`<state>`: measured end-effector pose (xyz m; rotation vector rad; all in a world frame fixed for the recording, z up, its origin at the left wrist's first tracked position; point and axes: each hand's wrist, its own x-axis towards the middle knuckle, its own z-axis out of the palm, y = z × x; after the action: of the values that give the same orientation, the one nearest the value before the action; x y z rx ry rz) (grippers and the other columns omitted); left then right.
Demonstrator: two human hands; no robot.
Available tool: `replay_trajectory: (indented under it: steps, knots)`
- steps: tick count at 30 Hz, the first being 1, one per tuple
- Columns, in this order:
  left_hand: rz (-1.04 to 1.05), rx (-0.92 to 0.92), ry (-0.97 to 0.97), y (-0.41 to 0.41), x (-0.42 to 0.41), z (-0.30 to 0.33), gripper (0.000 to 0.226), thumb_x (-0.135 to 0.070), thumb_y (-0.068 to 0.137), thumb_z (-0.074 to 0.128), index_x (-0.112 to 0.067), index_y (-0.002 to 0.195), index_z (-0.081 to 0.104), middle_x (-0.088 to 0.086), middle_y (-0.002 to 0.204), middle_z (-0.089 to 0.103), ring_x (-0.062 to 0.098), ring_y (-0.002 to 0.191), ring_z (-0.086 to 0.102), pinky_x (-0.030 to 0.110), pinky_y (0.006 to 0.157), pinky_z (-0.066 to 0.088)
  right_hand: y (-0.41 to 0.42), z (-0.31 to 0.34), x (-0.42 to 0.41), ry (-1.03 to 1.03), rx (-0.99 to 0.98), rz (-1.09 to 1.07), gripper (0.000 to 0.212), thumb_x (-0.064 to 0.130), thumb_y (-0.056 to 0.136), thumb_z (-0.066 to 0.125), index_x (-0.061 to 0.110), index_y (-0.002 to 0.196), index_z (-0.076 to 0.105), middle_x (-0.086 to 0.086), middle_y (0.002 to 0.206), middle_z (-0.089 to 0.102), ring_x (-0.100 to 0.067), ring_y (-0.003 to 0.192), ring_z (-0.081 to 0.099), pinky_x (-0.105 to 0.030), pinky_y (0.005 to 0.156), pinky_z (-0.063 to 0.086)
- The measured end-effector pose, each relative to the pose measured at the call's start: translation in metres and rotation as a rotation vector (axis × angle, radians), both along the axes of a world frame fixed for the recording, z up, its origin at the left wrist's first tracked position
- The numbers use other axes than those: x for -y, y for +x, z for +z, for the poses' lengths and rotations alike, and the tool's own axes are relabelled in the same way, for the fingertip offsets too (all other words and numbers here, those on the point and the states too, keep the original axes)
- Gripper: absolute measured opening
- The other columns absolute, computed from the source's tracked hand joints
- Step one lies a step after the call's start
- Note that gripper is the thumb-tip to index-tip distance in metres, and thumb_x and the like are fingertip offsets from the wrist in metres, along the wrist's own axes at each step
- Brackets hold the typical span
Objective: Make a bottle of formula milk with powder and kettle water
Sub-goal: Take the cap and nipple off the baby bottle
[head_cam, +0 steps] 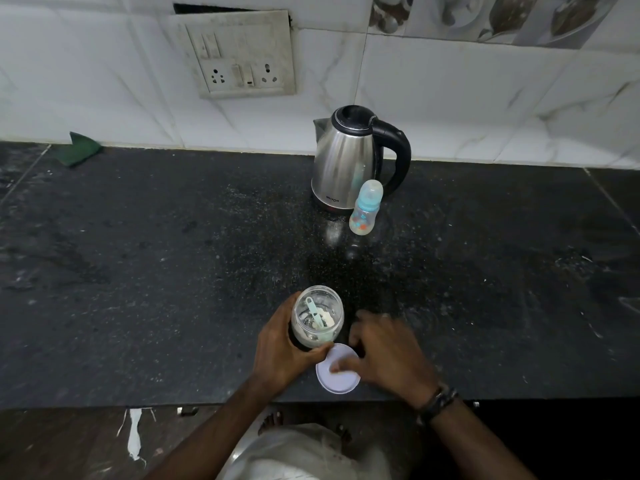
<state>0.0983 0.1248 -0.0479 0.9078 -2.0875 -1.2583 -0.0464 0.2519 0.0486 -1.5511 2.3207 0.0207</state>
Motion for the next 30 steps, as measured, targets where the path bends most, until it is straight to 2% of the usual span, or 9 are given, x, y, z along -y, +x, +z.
replay_trajectory:
  steps: [1,3,6,8,12,15,19,24,30]
  knots:
    - [0.001,0.004,0.003,0.000,0.000,-0.001,0.095,-0.047,0.052,0.093,-0.037,0.135,0.048,-0.022,0.127,0.061,0.000,0.117,0.059,0.035,0.092,0.055,-0.012,0.008,0.006,-0.050,0.004,-0.044,0.061,0.081,0.067,0.059,0.025,0.090,0.063,0.005,0.101,0.062,-0.020,0.094,0.060,-0.032,0.071,0.038]
    - [0.004,0.009,0.014,0.000,0.000,-0.003,0.097,-0.047,0.052,0.093,-0.035,0.136,0.048,-0.020,0.127,0.062,0.002,0.117,0.059,0.036,0.093,0.054,-0.039,0.022,0.021,-0.166,0.019,-0.160,0.059,0.079,0.068,0.062,0.026,0.093,0.064,0.005,0.096,0.066,-0.017,0.089,0.062,-0.031,0.069,0.043]
    - [0.009,0.019,0.018,0.000,-0.001,-0.005,0.098,-0.047,0.051,0.093,-0.034,0.137,0.048,-0.019,0.129,0.061,0.002,0.119,0.059,0.038,0.095,0.053,-0.084,0.036,0.051,-0.255,0.077,-0.311,0.052,0.066,0.072,0.071,0.027,0.105,0.064,0.002,0.103,0.069,-0.019,0.094,0.065,-0.034,0.079,0.053]
    - [0.013,0.020,0.023,0.000,-0.001,-0.005,0.097,-0.047,0.051,0.093,-0.034,0.136,0.048,-0.020,0.128,0.062,0.002,0.118,0.059,0.038,0.095,0.054,-0.112,0.039,0.071,-0.304,0.095,-0.387,0.051,0.061,0.071,0.075,0.026,0.106,0.062,0.003,0.100,0.068,-0.020,0.092,0.065,-0.039,0.080,0.055]
    - [0.018,0.016,0.029,0.000,-0.004,-0.002,0.095,-0.042,0.052,0.093,-0.033,0.136,0.049,-0.018,0.126,0.063,0.004,0.117,0.060,0.040,0.095,0.053,-0.147,0.038,0.111,-0.452,0.038,-0.512,0.066,0.054,0.072,0.078,0.014,0.118,0.053,-0.006,0.105,0.068,-0.029,0.099,0.065,-0.041,0.078,0.053]
    - [0.025,0.023,0.013,0.000,-0.005,0.001,0.094,-0.042,0.052,0.093,-0.033,0.135,0.050,-0.018,0.126,0.063,0.003,0.117,0.060,0.038,0.095,0.053,-0.157,0.033,0.138,-0.407,0.055,-0.548,0.077,0.054,0.066,0.083,0.010,0.120,0.049,-0.014,0.116,0.065,-0.036,0.106,0.063,-0.041,0.077,0.049]
    - [0.033,0.031,0.009,0.001,-0.006,0.004,0.095,-0.042,0.052,0.093,-0.031,0.136,0.050,-0.019,0.126,0.063,0.001,0.116,0.059,0.037,0.094,0.054,-0.157,0.018,0.158,-0.336,0.075,-0.558,0.083,0.053,0.061,0.087,0.010,0.122,0.049,-0.016,0.122,0.061,-0.037,0.110,0.061,-0.045,0.086,0.052]
    - [0.025,0.040,0.001,0.000,-0.005,0.008,0.094,-0.043,0.051,0.093,-0.035,0.134,0.049,-0.023,0.125,0.062,-0.001,0.115,0.059,0.034,0.094,0.054,-0.154,0.003,0.164,-0.411,0.086,-0.607,0.072,0.040,0.069,0.086,0.008,0.122,0.049,-0.019,0.121,0.061,-0.040,0.110,0.060,-0.045,0.087,0.051]
    - [0.038,0.060,0.009,0.000,-0.007,0.009,0.096,-0.046,0.052,0.092,-0.035,0.136,0.048,-0.021,0.127,0.062,-0.001,0.117,0.059,0.035,0.095,0.053,-0.150,0.002,0.149,-0.425,0.108,-0.586,0.066,0.036,0.072,0.083,0.007,0.121,0.051,-0.020,0.122,0.060,-0.040,0.109,0.060,-0.043,0.084,0.050]
